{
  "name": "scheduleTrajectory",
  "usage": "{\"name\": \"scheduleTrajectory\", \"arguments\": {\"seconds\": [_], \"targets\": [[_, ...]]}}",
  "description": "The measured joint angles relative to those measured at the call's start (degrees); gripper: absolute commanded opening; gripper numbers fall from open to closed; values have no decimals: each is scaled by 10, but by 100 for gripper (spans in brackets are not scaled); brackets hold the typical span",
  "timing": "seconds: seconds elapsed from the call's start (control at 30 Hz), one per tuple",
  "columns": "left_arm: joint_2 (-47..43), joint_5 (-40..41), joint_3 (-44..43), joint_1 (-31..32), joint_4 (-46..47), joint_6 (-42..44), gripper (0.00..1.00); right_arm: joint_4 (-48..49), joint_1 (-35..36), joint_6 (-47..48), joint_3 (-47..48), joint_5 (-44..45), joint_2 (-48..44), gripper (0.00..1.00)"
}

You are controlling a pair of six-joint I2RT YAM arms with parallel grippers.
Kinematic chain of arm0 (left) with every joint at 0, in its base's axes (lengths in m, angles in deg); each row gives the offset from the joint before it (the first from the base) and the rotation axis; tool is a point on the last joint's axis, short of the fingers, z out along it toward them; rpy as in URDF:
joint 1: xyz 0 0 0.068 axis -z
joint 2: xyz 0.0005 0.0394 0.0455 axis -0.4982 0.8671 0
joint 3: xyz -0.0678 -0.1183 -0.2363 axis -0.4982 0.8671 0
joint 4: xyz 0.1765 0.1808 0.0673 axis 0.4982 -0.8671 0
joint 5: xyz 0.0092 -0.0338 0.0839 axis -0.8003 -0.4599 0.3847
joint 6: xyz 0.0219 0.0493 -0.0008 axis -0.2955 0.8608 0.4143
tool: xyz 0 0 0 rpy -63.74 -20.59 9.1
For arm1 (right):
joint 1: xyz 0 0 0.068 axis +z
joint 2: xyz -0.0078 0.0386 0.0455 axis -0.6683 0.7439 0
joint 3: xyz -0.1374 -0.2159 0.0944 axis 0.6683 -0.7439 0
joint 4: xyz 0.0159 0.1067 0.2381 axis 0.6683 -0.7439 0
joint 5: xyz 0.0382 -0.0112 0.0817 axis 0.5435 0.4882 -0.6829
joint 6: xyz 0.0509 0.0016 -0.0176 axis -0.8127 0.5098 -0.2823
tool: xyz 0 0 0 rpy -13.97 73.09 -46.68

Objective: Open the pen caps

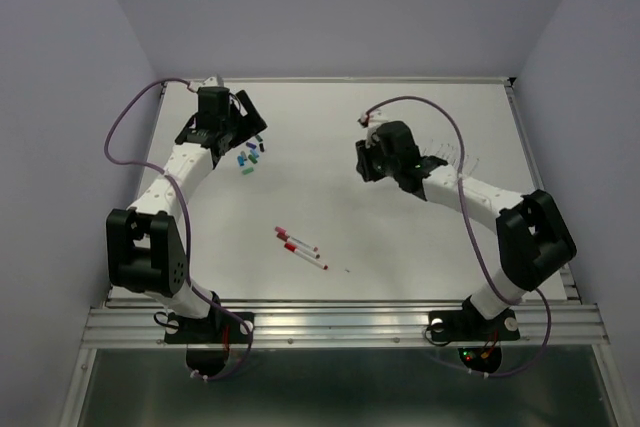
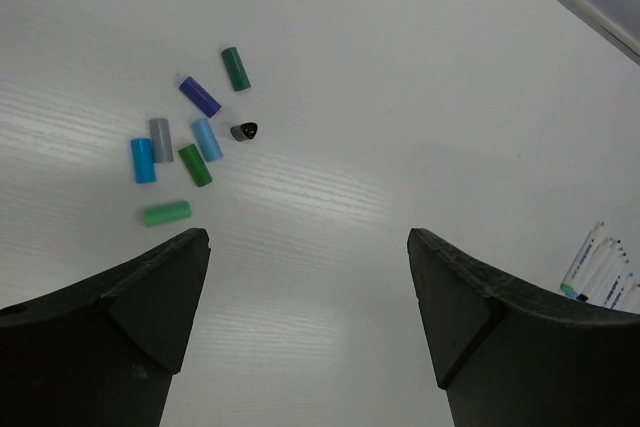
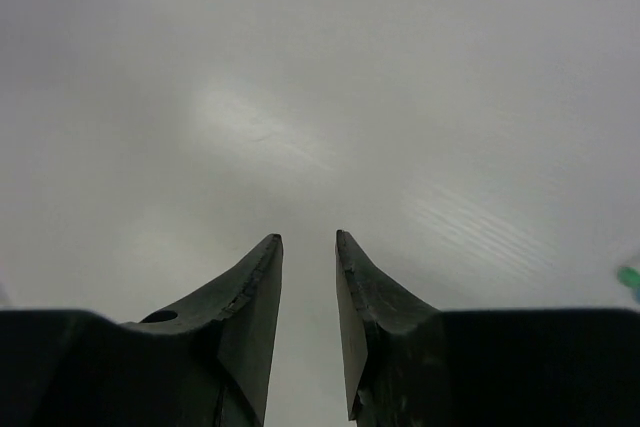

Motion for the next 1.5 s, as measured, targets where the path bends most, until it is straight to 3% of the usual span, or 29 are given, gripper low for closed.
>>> {"name": "scheduleTrajectory", "arguments": {"seconds": [0.27,0.5,0.83,1.5], "targets": [[-14,-2,32,1,-1,0,92,29,178,69,-7,-131,26,35],[-41,-1,58,1,0,0,93,19,234,97,48,-131,122,35],[-43,-2,68,1,3,0,93,-3,282,124,79,-114,161,36],[-43,-2,68,1,7,1,93,-28,301,139,99,-92,200,39]]}}
